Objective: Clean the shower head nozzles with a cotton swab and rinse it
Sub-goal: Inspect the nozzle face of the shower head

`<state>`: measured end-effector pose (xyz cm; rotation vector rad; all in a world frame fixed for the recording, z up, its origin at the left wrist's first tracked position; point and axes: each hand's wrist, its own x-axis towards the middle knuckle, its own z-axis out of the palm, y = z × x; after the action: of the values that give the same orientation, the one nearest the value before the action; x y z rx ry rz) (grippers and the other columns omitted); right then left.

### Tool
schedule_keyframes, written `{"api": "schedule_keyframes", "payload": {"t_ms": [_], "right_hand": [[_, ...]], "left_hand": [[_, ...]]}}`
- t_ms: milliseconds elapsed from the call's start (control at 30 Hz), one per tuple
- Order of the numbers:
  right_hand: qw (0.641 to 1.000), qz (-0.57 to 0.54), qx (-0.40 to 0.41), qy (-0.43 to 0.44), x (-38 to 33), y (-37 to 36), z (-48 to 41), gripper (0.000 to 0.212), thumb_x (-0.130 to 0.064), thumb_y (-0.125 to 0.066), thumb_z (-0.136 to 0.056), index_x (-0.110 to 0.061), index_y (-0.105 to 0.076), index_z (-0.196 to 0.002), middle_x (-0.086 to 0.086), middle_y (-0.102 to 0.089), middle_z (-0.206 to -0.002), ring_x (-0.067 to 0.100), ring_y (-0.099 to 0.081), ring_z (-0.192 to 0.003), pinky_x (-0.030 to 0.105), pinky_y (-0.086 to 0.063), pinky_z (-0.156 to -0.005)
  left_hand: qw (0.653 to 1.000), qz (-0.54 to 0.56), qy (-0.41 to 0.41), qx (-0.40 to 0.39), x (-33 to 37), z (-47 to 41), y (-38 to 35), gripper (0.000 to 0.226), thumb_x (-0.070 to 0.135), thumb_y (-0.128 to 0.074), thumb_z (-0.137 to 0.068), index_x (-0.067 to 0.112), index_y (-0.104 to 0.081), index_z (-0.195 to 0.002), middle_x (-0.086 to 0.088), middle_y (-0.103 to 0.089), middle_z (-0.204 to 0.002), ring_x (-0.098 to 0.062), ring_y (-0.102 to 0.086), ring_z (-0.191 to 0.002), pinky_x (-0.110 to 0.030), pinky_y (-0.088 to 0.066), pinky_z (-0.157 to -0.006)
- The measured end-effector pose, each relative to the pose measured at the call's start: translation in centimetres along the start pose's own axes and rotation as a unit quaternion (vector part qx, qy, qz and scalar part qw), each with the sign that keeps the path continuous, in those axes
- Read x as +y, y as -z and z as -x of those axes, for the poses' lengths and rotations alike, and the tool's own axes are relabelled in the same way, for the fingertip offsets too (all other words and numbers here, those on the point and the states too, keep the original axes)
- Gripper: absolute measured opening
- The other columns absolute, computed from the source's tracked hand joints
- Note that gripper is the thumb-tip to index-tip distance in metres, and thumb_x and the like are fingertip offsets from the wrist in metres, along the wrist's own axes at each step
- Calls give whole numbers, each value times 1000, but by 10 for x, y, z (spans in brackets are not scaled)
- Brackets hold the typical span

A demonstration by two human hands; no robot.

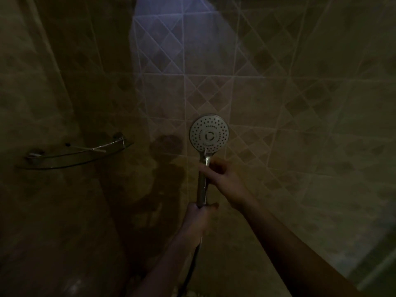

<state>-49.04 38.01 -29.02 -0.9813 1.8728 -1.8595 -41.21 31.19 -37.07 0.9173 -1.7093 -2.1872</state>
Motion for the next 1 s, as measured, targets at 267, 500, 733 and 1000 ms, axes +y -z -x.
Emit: {"api": "schedule_keyframes", "payload": {"t_ms": [267, 500, 733, 1000], "right_hand": [[999, -17, -33, 10, 1, 6, 0, 11, -17, -71, -89, -6, -68, -87, 14, -62, -83, 27, -68, -87, 44, -58, -88], [997, 61, -29, -20, -2, 5, 2, 27, -40, -73, -86, -16, -70, -99, 5, -74, -95, 17, -71, -91, 33, -57, -83], [998, 28, -27, -42, -1, 12, -3, 35, -24, -75, -86, 4, -61, -102, 26, -64, -96, 35, -69, -94, 45, -57, -88], [991, 131, 26, -12, -11, 4, 1, 36, -36, -83, -77, -8, -67, -93, 1, -67, -76, 2, -61, -64, 13, -47, -56]], "left_hand": [[1000, 4, 3, 11, -1, 4, -1, 14, 17, -72, -84, 12, -62, -93, 6, -53, -43, -7, -47, -33, -16, -32, -36], [1000, 6, -9, -7, 2, 7, -3, 11, 16, -67, -89, 17, -56, -85, 4, -53, -51, -4, -49, -35, -15, -34, -35], [1000, 4, -4, -6, 1, 10, -5, 13, 20, -70, -86, 13, -62, -94, 3, -59, -55, -7, -54, -41, -17, -37, -39], [1000, 8, 6, 4, 2, 9, -9, 12, 16, -69, -85, 11, -60, -91, 10, -50, -37, -5, -45, -30, -15, -31, -34]]}}
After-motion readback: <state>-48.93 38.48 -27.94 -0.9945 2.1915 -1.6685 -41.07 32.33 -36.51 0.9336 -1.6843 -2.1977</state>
